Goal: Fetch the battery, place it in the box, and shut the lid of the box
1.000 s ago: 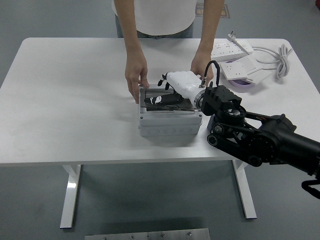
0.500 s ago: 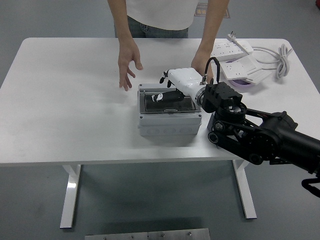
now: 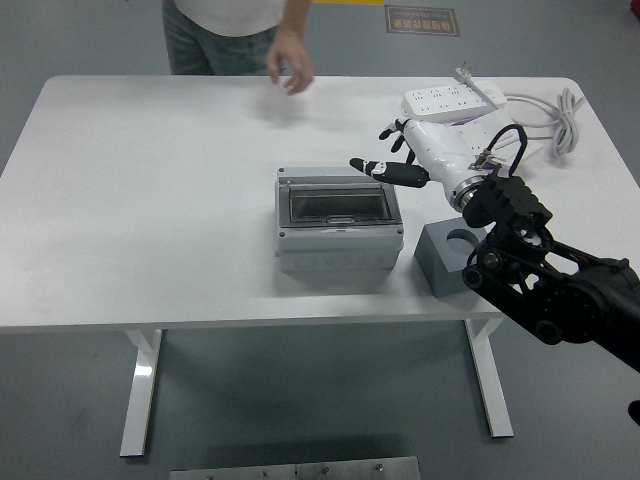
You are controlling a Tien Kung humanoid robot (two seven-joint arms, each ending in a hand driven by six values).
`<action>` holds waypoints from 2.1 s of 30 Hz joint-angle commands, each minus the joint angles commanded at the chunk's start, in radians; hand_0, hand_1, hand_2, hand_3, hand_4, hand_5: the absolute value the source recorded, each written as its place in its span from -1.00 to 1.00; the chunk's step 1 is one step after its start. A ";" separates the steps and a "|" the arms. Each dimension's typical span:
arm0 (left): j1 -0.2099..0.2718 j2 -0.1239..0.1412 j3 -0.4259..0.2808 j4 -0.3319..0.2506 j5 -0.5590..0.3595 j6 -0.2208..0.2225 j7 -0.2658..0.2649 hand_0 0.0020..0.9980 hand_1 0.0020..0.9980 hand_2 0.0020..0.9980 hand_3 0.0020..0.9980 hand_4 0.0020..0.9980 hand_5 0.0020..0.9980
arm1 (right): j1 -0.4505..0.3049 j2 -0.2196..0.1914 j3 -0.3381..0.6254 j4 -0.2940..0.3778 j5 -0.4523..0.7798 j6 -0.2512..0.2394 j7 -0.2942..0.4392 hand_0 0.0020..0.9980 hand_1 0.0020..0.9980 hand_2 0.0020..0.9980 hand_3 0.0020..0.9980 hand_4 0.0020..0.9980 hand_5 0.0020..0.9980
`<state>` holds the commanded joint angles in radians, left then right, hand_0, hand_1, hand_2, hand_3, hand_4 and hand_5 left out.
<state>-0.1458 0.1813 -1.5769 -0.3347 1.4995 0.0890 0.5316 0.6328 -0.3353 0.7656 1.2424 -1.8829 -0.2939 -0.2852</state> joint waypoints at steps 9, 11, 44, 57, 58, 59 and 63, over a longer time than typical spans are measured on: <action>0.000 -0.009 0.000 0.001 0.000 0.000 -0.003 0.10 0.44 0.33 0.19 0.40 -0.61 | -0.164 0.024 0.246 0.018 0.242 -0.150 0.256 -0.43 -0.33 -0.13 0.14 0.77 0.45; 0.000 -0.010 0.001 0.002 -0.002 0.001 -0.004 0.10 0.44 0.33 0.19 0.40 -0.61 | -0.191 0.030 0.283 0.005 0.314 -0.135 0.328 -0.43 -0.33 -0.13 0.14 0.77 0.45; 0.002 -0.028 0.006 0.005 -0.023 0.003 -0.016 0.11 0.44 0.32 0.19 0.40 -0.61 | -0.275 0.019 0.559 -0.102 0.699 -0.121 0.708 0.56 0.37 0.38 0.53 0.81 -0.12; 0.005 -0.026 0.004 0.005 -0.018 0.005 -0.016 0.11 0.44 0.32 0.19 0.40 -0.61 | -0.286 0.040 0.522 -0.124 0.848 -0.088 0.741 0.50 0.33 0.30 0.43 0.83 -0.07; 0.006 -0.026 0.003 0.005 -0.017 0.006 -0.016 0.11 0.44 0.32 0.19 0.40 -0.61 | -0.288 0.042 0.517 -0.124 0.861 -0.086 0.744 0.50 0.33 0.30 0.43 0.83 -0.07; 0.006 -0.025 0.003 0.005 -0.017 0.006 -0.015 0.11 0.44 0.32 0.19 0.40 -0.61 | -0.289 0.043 0.511 -0.124 0.871 -0.084 0.746 0.50 0.33 0.30 0.43 0.83 -0.07; 0.008 -0.022 0.003 0.005 -0.017 0.007 -0.014 0.11 0.44 0.33 0.19 0.40 -0.61 | -0.292 0.046 0.491 -0.122 0.893 -0.083 0.751 0.48 0.29 0.28 0.39 0.83 -0.06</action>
<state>-0.1374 0.1590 -1.5735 -0.3297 1.4826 0.0960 0.5174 0.3411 -0.2893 1.2570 1.1207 -0.9897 -0.3765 0.4662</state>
